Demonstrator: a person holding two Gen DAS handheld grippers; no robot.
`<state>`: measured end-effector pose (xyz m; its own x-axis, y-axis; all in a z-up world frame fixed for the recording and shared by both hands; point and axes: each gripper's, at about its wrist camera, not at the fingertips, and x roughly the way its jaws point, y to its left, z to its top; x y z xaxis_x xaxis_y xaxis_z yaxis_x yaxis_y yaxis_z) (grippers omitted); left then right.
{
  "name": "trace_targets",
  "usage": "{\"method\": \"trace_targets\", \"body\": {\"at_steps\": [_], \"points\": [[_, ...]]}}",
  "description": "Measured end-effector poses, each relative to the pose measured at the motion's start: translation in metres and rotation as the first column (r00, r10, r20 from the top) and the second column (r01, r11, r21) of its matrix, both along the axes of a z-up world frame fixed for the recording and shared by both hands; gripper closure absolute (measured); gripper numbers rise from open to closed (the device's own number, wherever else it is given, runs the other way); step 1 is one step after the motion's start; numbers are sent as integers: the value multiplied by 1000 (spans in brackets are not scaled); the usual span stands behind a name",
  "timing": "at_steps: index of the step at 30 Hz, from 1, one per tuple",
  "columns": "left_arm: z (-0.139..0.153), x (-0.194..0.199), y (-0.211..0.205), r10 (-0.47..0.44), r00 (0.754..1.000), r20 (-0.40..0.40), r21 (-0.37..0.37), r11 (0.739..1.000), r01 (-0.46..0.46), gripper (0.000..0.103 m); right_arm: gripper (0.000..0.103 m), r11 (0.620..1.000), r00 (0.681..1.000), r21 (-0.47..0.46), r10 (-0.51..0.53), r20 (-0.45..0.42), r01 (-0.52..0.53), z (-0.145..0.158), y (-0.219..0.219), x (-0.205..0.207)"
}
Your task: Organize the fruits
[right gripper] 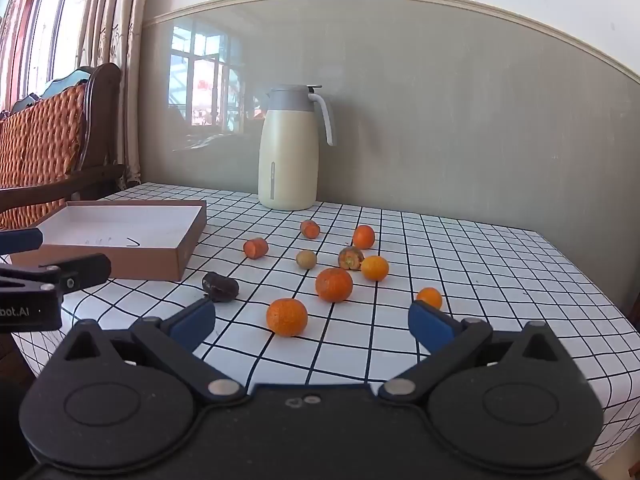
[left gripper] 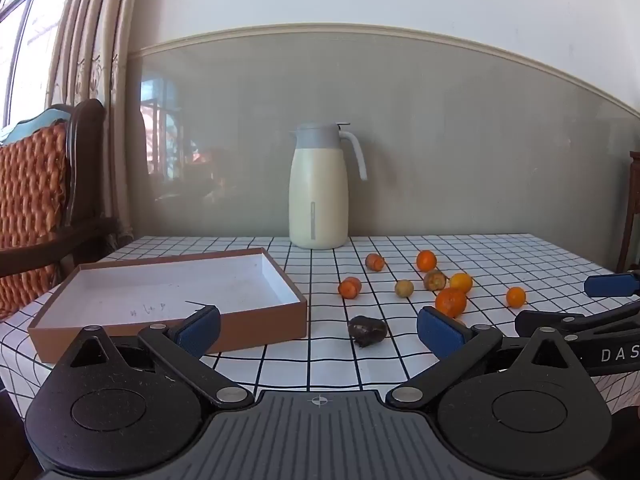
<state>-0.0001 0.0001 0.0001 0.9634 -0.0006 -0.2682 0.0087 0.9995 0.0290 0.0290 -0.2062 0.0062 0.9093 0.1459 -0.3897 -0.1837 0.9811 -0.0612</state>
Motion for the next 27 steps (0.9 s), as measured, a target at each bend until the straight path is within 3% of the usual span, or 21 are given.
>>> {"method": "trace_targets", "body": {"at_steps": [9, 27], "points": [[1, 0, 2, -7, 1000, 10, -33, 999, 8, 0, 6, 1000, 1000, -2, 0, -2, 0, -2, 2, 0], [-2, 1, 3, 11, 1000, -1, -16, 1000, -11, 0, 6, 1000, 1000, 6, -1, -9, 1, 0, -2, 1]]}}
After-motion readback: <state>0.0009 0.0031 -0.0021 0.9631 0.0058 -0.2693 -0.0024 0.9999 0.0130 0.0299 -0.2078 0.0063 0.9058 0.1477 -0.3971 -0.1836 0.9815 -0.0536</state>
